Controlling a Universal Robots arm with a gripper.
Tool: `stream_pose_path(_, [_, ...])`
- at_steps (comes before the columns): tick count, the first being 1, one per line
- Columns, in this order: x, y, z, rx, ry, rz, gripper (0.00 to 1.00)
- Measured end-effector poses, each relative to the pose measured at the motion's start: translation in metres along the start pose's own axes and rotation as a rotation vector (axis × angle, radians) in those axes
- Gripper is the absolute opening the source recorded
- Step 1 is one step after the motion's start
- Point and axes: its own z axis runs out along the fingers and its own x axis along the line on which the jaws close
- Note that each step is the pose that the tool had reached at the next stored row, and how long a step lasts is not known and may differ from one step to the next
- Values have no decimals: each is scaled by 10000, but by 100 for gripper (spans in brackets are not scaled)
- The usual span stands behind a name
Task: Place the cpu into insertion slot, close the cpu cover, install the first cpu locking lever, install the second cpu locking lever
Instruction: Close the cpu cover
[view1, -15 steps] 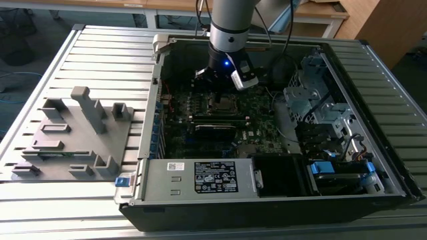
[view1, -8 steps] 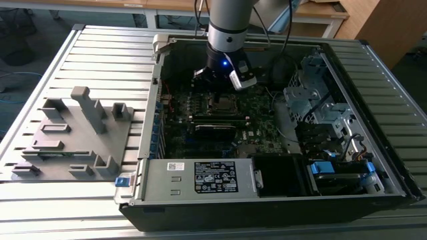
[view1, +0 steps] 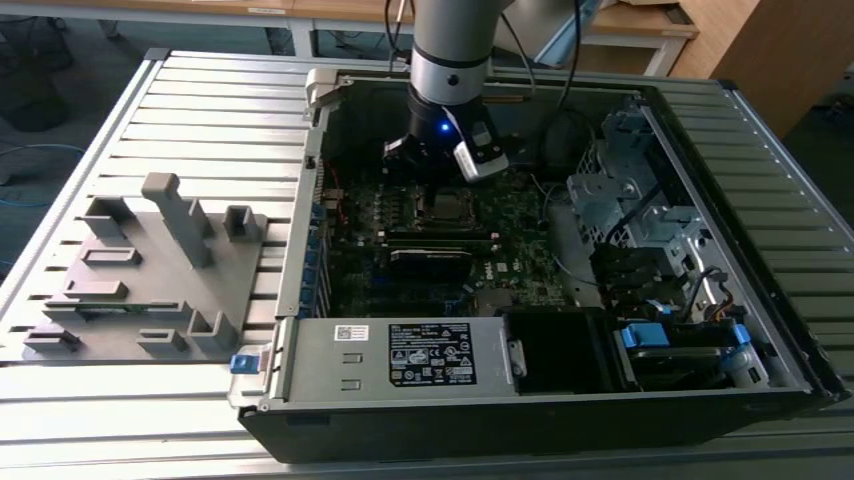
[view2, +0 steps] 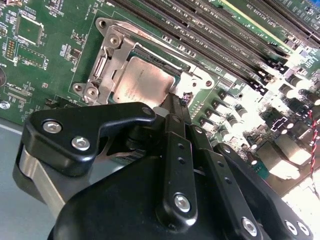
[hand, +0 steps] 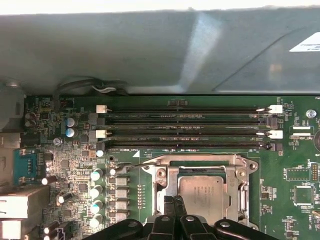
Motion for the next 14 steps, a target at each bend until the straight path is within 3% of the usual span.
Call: stream_pose_path(14, [62,-2,75,0,-82,-2,10])
